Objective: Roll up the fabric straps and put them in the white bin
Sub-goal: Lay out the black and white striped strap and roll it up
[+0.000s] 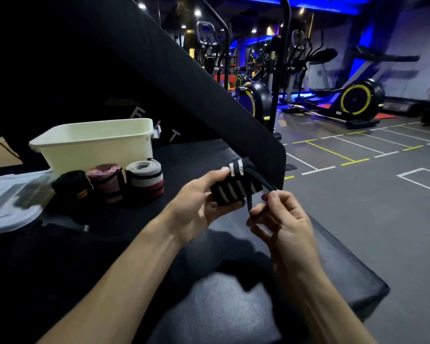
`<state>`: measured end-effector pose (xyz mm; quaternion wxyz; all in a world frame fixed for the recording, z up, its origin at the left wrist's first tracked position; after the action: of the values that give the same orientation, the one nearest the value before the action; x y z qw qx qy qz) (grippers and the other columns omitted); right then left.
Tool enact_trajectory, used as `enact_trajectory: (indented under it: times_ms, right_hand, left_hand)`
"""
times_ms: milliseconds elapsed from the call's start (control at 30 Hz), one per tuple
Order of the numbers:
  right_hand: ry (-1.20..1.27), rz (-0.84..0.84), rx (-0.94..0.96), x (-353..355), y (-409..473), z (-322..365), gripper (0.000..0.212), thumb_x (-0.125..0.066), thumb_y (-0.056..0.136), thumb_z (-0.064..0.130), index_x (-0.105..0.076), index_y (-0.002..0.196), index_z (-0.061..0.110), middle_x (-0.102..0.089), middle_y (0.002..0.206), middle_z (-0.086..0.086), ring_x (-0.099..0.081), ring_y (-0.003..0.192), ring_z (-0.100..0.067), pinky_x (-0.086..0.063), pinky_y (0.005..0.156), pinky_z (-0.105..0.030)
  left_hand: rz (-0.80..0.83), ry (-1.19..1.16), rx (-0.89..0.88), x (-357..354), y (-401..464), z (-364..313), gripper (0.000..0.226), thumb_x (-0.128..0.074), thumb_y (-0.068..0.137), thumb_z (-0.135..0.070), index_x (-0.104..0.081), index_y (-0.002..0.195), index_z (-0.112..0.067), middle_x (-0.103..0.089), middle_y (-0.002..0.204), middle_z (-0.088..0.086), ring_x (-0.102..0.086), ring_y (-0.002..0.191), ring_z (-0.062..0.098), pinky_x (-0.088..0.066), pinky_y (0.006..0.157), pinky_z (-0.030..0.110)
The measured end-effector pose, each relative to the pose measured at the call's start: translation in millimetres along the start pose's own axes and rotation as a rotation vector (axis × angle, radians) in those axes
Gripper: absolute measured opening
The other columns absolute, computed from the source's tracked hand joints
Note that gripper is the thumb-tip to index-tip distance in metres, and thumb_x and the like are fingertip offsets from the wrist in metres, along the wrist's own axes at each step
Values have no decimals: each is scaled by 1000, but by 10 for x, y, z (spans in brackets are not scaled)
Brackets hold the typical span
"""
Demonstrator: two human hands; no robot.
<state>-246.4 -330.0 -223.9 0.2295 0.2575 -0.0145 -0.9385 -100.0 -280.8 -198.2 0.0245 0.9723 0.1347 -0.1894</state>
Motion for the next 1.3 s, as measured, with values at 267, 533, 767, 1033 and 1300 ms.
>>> enact_trajectory:
  times_ms: [267, 533, 767, 1033, 1300]
  right_hand:
    - [104, -28, -55, 39, 51, -59, 21, -51, 103, 18, -53, 82, 17, -53, 58, 1, -51, 45, -10, -46, 50, -22]
    - [-9, 171, -89, 31, 50, 1, 20, -60, 94, 18, -64, 74, 14, -57, 76, -13, -53, 64, -17, -44, 59, -30]
    - [-178, 337, -24, -22, 6, 73, 24, -64, 90, 29, -59, 82, 7, -46, 78, -9, -40, 74, -23, -35, 64, -35]
    - [-26, 367, -273, -16, -11, -42, 14, -65, 80, 16, -75, 73, 23, -68, 80, 1, -64, 75, -9, -47, 70, -31]
    - [-33, -21, -253, 126, 76, -175, 26, -57, 100, 38, -63, 93, 14, -61, 77, -1, -64, 67, -17, -58, 62, -35]
  left_hand:
    - [282, 90, 122, -193, -100, 50, 46, -39, 104, -38, -68, 113, -3, -65, 97, 20, -53, 70, 24, -45, 48, 22]
    - [428, 312, 307, -169, -263, 99, 20, -59, 90, -36, -64, 93, -17, -56, 66, 3, -47, 49, 9, -35, 42, 17]
    - [408, 536, 295, -183, -214, 176, 30, -57, 90, -36, -67, 91, -8, -60, 61, 4, -52, 44, 11, -35, 37, 18]
    - [508, 183, 114, -98, -231, -7, 29, -67, 86, -41, -60, 100, -16, -56, 74, 3, -46, 55, 13, -20, 52, 30]
    - [205, 333, -215, 119, -164, -354, 31, -60, 90, -23, -68, 120, -25, -61, 94, 1, -54, 77, 15, -37, 61, 28]
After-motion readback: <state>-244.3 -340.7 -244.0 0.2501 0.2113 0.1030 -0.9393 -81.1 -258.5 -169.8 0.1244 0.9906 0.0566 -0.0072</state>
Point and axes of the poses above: each hand's wrist, its own y-axis towards the middle knuckle, its own x-axis out of the back of the hand, z = x × y, the point moved 5 cm from there along y, towards the middle knuckle
